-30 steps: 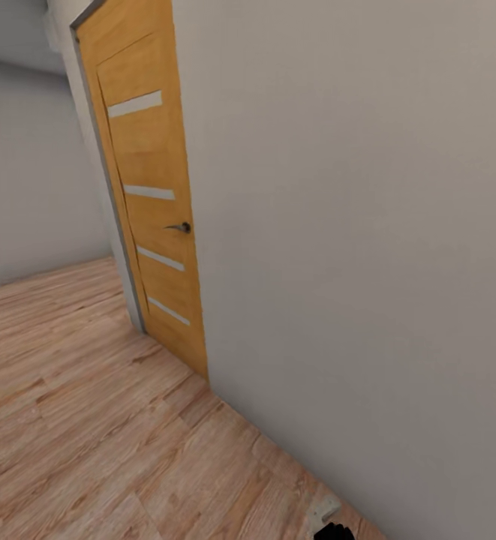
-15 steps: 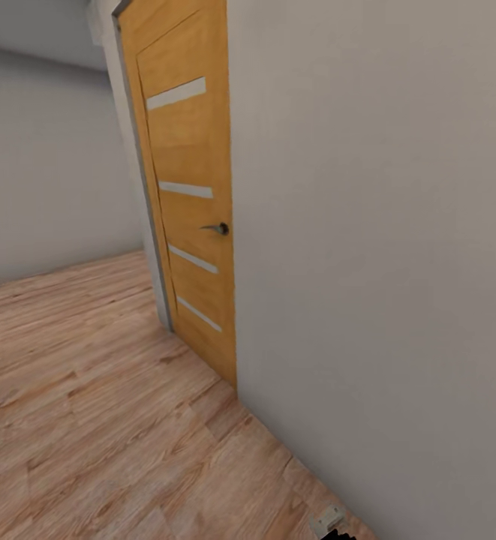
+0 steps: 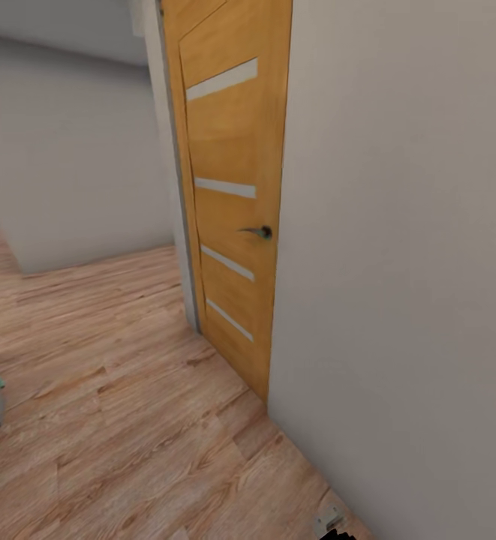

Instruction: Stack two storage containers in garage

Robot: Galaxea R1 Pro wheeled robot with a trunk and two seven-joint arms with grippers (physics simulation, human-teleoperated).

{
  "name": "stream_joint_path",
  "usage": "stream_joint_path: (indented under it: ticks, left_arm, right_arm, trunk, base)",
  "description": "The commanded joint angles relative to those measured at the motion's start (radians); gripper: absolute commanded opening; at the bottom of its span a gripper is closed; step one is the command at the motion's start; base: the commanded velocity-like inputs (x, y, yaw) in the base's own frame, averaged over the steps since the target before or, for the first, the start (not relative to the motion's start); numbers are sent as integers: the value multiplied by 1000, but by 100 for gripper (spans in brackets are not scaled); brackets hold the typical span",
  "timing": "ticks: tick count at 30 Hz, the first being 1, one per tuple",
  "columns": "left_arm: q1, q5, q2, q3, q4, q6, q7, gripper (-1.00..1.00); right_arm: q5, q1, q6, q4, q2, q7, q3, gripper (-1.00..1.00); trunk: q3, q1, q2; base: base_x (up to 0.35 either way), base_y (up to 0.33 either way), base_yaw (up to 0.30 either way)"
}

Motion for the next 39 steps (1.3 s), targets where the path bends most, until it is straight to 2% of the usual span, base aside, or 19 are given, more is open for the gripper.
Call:
stream_joint_path:
  ticks: [1,21,24,26,28,31,37,39]
  left_arm:
    - [-1,-1,0,0,0,1,0,100]
    - [-1,-1,0,1,0,1,4,100]
    - [-1,-1,0,0,0,1,8,100]
    - [-1,-1,0,0,0,1,9,100]
    - [-1,-1,0,-1,0,1,10,100]
    - [-1,-2,0,-1,0,1,9,100]
    - [-1,-7,0,-3,0,1,9,100]
    - [-1,-8,0,-4,0,1,10,100]
  right_arm:
    - [-10,0,5,-2,0,-6,9,100]
    - [-11,0,6,7,-3,-6,7,100]
    - [-11,0,6,40,-7,-6,7,100]
    - [-10,2,5,117,-9,-6,6,100]
    - [-10,2,5,135,-10,-6,6,100]
    - [-10,4,6,151,-37,-7,6,100]
    - [-10,4,8,163,-177,-8,7,100]
    - [-10,4,8,163,-181,-8,7,100]
  trunk:
    - [-2,1,0]
    - [-24,1,0]
    - [-27,1,0]
    - [-29,1,0]
    - [-31,1,0]
    - [-34,1,0]
    - [-40,1,0]
    - [-42,1,0]
  base:
    - [312,148,217]
    - [318,117,219]
    - [323,19,233]
    - [324,6,237]
    - [327,2,239]
    - [330,1,240]
    - [331,0,241]
    - [331,0,242]
